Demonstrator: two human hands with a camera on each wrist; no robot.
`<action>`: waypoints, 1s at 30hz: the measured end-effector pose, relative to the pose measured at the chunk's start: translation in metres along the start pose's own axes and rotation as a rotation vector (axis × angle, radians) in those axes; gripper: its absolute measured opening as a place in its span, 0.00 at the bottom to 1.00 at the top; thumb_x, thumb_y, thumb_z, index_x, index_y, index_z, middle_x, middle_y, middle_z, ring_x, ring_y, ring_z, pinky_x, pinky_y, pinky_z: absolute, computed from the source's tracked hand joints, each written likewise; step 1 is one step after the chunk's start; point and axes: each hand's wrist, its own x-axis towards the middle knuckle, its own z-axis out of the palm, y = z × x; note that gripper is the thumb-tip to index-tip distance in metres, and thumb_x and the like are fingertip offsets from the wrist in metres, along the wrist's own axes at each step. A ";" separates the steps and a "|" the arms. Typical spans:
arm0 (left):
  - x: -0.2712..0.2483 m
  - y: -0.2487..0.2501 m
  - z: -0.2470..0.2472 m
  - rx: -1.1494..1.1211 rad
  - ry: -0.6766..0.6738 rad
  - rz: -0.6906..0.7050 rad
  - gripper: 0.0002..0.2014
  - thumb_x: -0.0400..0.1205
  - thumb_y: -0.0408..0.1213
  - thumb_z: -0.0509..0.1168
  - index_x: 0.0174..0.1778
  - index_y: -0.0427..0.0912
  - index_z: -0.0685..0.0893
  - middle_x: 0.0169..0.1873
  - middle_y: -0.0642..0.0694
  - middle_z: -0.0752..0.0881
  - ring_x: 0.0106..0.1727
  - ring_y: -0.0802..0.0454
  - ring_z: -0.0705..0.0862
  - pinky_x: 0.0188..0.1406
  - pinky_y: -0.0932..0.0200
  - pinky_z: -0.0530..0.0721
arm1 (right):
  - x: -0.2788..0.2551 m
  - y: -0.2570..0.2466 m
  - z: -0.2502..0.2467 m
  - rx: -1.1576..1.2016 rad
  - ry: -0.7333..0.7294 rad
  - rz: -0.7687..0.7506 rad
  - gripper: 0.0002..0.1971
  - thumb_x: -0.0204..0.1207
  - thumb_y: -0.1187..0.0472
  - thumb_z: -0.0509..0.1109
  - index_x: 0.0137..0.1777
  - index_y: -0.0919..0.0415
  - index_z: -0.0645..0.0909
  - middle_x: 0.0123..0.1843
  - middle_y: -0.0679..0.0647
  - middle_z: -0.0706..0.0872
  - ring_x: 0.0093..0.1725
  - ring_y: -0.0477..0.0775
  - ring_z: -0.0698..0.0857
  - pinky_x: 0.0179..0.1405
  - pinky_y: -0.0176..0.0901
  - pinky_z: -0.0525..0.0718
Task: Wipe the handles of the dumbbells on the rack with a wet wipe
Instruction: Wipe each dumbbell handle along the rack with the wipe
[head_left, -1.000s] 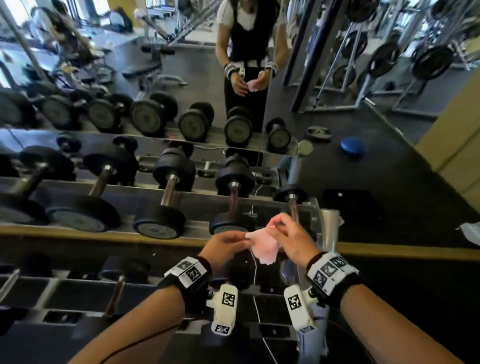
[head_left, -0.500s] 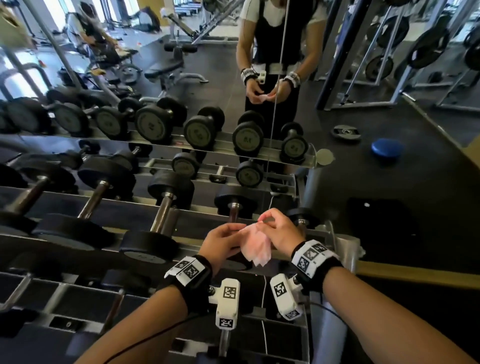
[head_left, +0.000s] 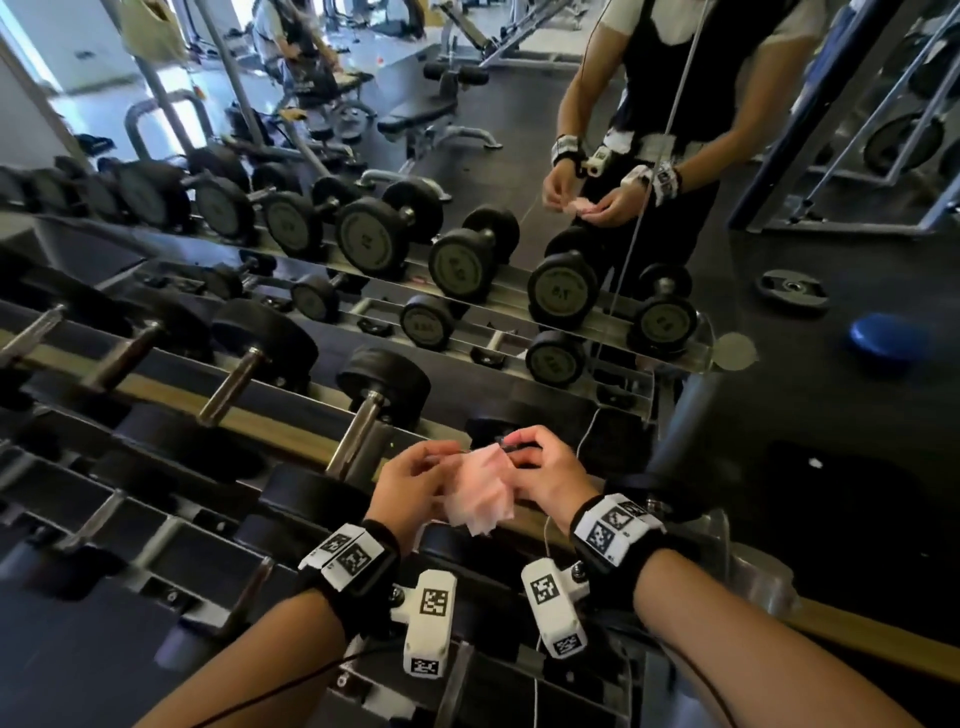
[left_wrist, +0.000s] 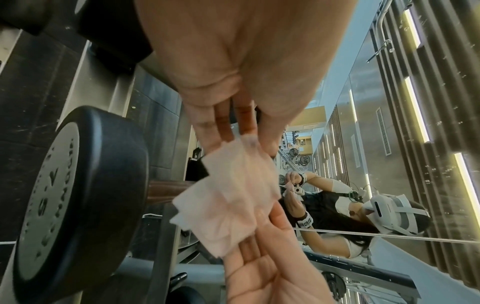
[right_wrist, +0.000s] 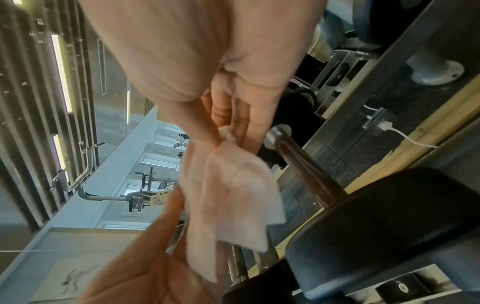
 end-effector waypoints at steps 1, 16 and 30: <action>0.001 0.001 -0.004 -0.017 -0.038 -0.027 0.15 0.79 0.28 0.72 0.61 0.44 0.84 0.49 0.38 0.88 0.38 0.49 0.91 0.31 0.53 0.89 | 0.002 0.000 0.005 -0.025 0.012 -0.021 0.12 0.76 0.73 0.74 0.54 0.61 0.78 0.48 0.63 0.86 0.47 0.58 0.86 0.51 0.60 0.87; 0.038 0.041 -0.043 0.107 -0.159 0.009 0.12 0.86 0.26 0.62 0.57 0.45 0.85 0.48 0.38 0.86 0.45 0.47 0.87 0.39 0.52 0.88 | 0.025 -0.031 0.044 -0.418 0.145 -0.226 0.06 0.75 0.57 0.79 0.46 0.58 0.89 0.45 0.54 0.90 0.44 0.48 0.87 0.46 0.38 0.83; 0.044 0.051 -0.034 0.295 -0.297 0.017 0.05 0.81 0.33 0.69 0.44 0.34 0.85 0.40 0.36 0.85 0.43 0.42 0.82 0.45 0.46 0.82 | 0.018 -0.055 0.033 -0.414 0.328 -0.194 0.04 0.77 0.60 0.72 0.50 0.57 0.87 0.45 0.53 0.90 0.48 0.52 0.88 0.49 0.45 0.84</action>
